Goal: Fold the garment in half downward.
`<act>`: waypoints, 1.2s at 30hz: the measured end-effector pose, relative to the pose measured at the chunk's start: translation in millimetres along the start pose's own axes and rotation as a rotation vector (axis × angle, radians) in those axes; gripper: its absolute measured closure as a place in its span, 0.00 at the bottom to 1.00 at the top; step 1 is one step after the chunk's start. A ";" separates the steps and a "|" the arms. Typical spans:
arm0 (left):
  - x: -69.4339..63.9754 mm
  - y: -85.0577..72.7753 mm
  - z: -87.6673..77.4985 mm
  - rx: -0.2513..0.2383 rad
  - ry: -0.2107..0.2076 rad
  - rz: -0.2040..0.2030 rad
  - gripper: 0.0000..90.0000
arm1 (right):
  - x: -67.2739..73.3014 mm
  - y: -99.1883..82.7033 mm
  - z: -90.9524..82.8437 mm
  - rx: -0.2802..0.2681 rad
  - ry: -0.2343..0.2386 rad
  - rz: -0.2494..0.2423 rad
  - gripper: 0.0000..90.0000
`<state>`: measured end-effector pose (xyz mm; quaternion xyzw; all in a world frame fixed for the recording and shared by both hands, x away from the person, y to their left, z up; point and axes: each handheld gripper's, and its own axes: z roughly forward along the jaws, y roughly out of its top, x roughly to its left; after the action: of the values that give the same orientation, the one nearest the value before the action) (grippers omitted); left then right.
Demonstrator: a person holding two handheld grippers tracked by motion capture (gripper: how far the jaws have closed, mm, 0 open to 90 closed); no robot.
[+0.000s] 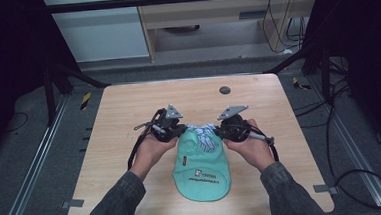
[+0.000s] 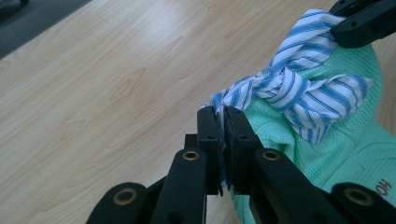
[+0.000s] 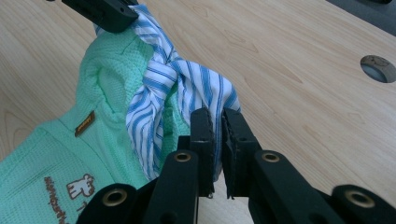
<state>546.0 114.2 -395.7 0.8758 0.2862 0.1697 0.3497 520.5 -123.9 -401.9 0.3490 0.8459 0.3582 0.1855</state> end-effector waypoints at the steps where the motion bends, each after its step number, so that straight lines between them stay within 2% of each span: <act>1: 0.2 2.3 -1.0 -0.005 0.001 0.002 0.96 | -1.6 1.7 -0.8 -0.002 -0.004 -0.001 0.93; 14: 2.8 5.6 -6.5 -0.011 0.010 0.016 0.96 | -1.0 10.5 -4.6 0.002 -0.011 -0.049 0.93; 23: 3.5 7.2 -8.3 -0.013 0.013 0.024 0.96 | -1.4 13.8 -4.8 0.011 -0.014 -0.059 0.93; 36: 2.5 17.6 -14.1 -0.030 0.015 0.037 0.96 | -5.0 22.7 -11.6 0.022 -0.019 -0.078 0.93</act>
<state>547.7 112.5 -373.1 0.8743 0.2699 0.1868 0.3575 527.8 -121.7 -377.0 0.3212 0.8609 0.3378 0.2036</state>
